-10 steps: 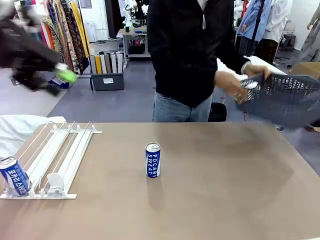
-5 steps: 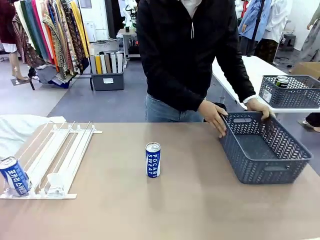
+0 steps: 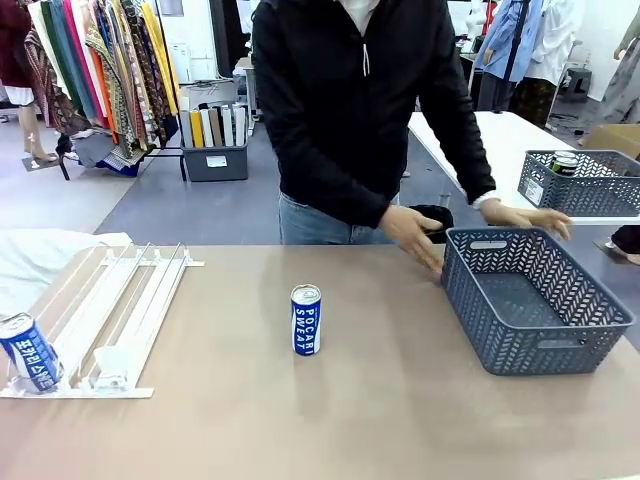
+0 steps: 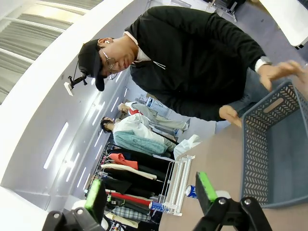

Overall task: Retrieve and store the cans from the dispenser.
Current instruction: Pick up one can from the Automatic Can Dispenser and place it in the middle of the table.

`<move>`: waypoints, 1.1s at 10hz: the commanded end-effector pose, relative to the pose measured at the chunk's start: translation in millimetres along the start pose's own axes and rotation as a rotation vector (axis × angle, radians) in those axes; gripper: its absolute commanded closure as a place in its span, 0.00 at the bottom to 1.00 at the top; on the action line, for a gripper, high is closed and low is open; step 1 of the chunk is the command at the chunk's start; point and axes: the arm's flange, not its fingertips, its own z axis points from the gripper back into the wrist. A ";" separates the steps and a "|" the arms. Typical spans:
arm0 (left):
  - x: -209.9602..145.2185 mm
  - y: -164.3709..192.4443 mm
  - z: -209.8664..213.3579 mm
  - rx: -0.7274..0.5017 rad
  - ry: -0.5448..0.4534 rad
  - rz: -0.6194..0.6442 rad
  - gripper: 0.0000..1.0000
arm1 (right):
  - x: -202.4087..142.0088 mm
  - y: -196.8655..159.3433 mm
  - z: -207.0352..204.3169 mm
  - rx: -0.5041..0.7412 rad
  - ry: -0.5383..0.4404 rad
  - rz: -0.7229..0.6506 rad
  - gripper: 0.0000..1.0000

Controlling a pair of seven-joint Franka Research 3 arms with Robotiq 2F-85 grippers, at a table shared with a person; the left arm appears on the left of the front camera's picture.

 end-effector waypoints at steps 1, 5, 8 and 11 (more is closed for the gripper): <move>-1.4 -5.6 -1.1 -0.012 -0.006 0.008 0.00 | 2.9 2.8 -2.1 0.028 -0.021 0.005 0.00; -1.4 -5.6 -1.1 -0.012 -0.006 0.008 0.00 | 2.9 2.8 -2.1 0.028 -0.021 0.005 0.00; -0.7 -1.9 0.1 0.010 0.003 0.002 0.00 | 2.9 2.8 -2.1 0.028 -0.021 0.005 0.00; 5.2 -30.7 -37.2 0.413 0.287 -0.102 0.00 | 2.9 2.8 -2.1 0.028 -0.021 0.005 0.00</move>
